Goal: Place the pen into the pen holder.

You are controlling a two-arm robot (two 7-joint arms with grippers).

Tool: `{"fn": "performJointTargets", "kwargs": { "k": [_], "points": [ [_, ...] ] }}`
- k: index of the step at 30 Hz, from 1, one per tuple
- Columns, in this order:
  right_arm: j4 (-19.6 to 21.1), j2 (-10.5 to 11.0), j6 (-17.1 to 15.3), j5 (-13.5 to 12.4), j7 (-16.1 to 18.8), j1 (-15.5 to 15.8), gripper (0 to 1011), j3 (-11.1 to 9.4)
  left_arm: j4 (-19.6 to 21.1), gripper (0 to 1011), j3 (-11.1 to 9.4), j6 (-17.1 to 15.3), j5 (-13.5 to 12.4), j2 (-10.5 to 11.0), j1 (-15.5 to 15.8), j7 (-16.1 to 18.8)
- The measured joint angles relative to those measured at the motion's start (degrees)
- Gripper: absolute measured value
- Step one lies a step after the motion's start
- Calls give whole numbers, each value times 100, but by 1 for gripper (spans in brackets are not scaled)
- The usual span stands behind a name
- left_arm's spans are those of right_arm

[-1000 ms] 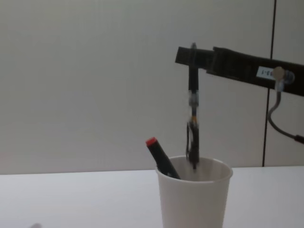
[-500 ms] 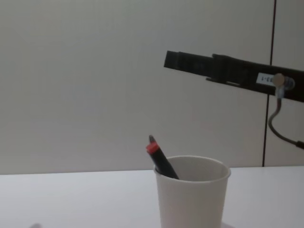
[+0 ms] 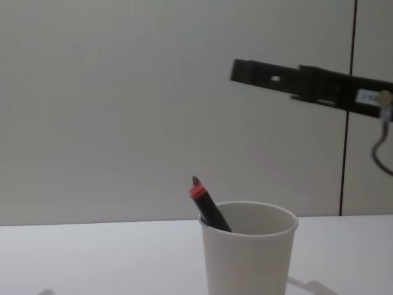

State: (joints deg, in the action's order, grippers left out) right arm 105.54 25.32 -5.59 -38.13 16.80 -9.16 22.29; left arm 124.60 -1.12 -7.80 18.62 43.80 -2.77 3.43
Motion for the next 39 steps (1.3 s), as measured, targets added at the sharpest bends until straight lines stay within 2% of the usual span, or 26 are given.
{"fn": "performJointTargets", "kwargs": {
  "k": [14,20,27,35,39],
  "points": [
    [249,534,478,-190,-702,423,1001,-310,-4,1001,-3,0,0,-1,2,0],
    [362,840,778,-306,-1170,704,1001,-493,-105,1001,-79,17,-18,-70,54,-7],
    [444,1147,1103,-432,-1660,1018,1001,-697,-501,1001,-394,103,-109,-346,259,-58],
    [495,1500,1499,-572,-2256,1416,1002,-974,-1119,1001,-885,248,-253,-780,581,-145],
    [499,1606,1637,-616,-2457,1550,1002,-1070,-1406,1001,-1114,313,-317,-977,731,-179]
  ]
}}
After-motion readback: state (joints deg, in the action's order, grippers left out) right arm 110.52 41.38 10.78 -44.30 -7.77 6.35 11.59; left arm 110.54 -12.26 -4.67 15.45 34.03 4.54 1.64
